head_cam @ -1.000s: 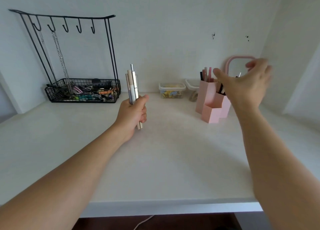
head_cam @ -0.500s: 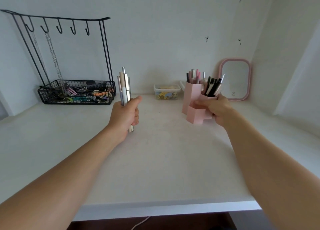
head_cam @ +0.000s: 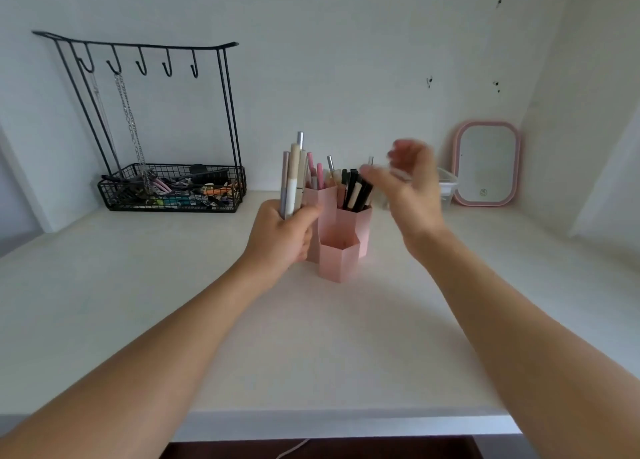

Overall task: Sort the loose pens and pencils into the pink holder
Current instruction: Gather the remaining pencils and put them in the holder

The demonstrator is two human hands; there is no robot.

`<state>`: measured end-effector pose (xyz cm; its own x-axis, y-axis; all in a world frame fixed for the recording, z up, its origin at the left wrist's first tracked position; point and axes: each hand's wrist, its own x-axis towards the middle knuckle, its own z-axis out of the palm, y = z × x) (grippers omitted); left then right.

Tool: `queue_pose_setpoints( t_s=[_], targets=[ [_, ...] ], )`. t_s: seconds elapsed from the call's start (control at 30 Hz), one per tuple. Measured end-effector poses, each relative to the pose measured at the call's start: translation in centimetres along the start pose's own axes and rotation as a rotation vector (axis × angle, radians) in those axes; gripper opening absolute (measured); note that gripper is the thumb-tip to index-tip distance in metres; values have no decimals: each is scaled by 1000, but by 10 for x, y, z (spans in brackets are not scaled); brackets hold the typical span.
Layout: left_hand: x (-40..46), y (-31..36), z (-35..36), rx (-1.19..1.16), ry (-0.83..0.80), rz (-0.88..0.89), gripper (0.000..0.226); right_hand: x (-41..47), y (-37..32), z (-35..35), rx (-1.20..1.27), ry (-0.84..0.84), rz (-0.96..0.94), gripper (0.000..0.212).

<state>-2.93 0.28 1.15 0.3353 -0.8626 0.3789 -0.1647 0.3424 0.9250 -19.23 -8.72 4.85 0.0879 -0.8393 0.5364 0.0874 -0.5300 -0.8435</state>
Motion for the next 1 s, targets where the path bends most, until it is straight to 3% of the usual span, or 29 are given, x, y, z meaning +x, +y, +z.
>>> queue_pose_setpoints(
  t_s=[0.07, 0.17, 0.23, 0.33, 0.4, 0.5, 0.63, 0.7, 0.77, 0.87, 0.93, 1.0],
  targets=[
    [-2, 0, 1, 88, -19, 70, 37, -9, -19, 0, 33, -18, -208, 49],
    [-5, 0, 10, 279, -65, 243, 24, -38, -28, 19, -17, -321, -215, 39],
    [-9, 1, 16, 372, -66, 358, 31, -49, -25, 33, -123, -356, -267, 33],
    [-9, 3, 21, 360, -48, 404, 27, -54, -22, 45, -9, -357, -211, 22],
    [-8, 3, 22, 428, -6, 398, 19, -57, -24, 49, 116, -339, -149, 36],
    [-9, 3, 22, 305, -61, 276, 16, -52, -31, 45, 322, -241, -15, 53],
    [-14, 5, 15, 236, -106, 334, 24, -8, -43, 3, 687, 12, 118, 52],
    [-12, 8, 10, 234, -48, 398, 23, 18, -38, -24, 606, 190, 115, 51],
    [-8, 8, 6, 243, 76, 453, 15, 33, -17, -41, 355, 304, 134, 47],
    [0, 3, 0, 321, 243, 472, 10, 32, 25, -39, -39, 221, 287, 38],
    [4, -4, -4, 356, 283, 413, 20, 26, 34, -32, -68, 159, 361, 38],
    [9, -10, -7, 348, 280, 305, 36, 28, 22, -29, 68, 207, 322, 41]
  ],
)
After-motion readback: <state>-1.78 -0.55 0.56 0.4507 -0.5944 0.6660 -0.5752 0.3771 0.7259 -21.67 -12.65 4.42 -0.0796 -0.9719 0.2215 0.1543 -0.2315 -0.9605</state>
